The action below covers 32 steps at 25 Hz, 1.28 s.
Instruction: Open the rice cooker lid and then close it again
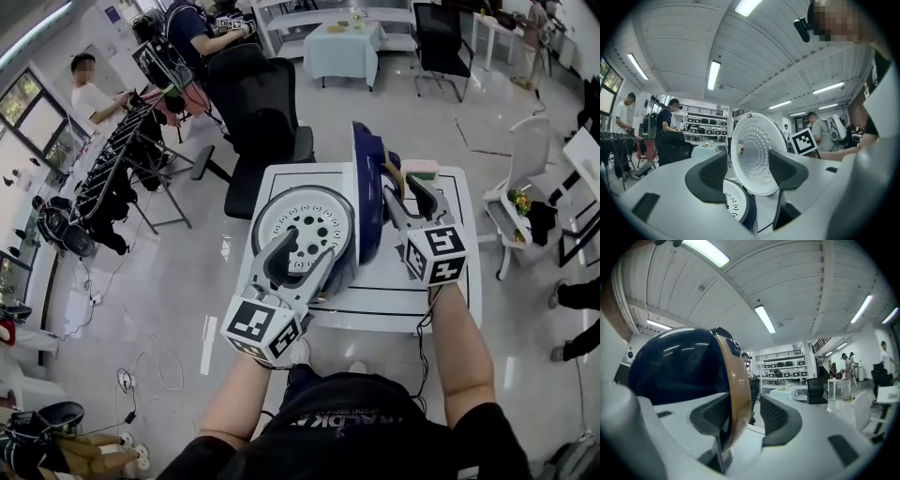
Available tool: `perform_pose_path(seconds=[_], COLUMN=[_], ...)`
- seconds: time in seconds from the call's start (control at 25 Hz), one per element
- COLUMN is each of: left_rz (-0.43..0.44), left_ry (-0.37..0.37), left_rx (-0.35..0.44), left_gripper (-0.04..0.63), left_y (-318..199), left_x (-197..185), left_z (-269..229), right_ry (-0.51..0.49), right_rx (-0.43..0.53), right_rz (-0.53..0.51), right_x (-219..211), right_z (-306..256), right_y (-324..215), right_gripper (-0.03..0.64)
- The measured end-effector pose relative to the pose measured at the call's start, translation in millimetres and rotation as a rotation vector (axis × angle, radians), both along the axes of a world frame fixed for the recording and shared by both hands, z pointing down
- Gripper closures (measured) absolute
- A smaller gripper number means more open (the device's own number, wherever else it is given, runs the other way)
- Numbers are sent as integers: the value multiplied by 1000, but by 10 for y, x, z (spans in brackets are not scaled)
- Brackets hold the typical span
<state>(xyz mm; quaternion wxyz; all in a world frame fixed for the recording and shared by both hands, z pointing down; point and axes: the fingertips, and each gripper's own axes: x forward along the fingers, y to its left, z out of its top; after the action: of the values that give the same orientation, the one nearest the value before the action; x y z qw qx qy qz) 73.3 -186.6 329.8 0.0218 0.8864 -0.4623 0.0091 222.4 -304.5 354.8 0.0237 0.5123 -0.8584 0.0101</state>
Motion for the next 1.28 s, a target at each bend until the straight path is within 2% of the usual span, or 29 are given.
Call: perform_pose_path(seconds=[0.16,0.4,0.84,1.04,1.16,1.28], left_rz=[18,40,43,48,37,40], left_ry=[1,11,6,7,17,18], left_rx=[7,10,29,39,48,57], left_gripper=[328,328,350,439,573,592], left_y=[-46,-109,-172,-159,-168,-168], left_x=[32,15,-127,-174,-277,-391], left_z=[-13,-17,-68,-78,-115,-136], right_ry=[16,35,44,73,98,141], right_rx=[-1,1,-10,-5,0,9], right_rz=[9,19,64,84,95,101], right_x=[-14,-82,-41,-21,-55,-167], right_z=[17,15,3,-9,-31,-41], right_y=[-20,-17,-66,-87,-93,-85], right_gripper=[428,492,499,499,499,499])
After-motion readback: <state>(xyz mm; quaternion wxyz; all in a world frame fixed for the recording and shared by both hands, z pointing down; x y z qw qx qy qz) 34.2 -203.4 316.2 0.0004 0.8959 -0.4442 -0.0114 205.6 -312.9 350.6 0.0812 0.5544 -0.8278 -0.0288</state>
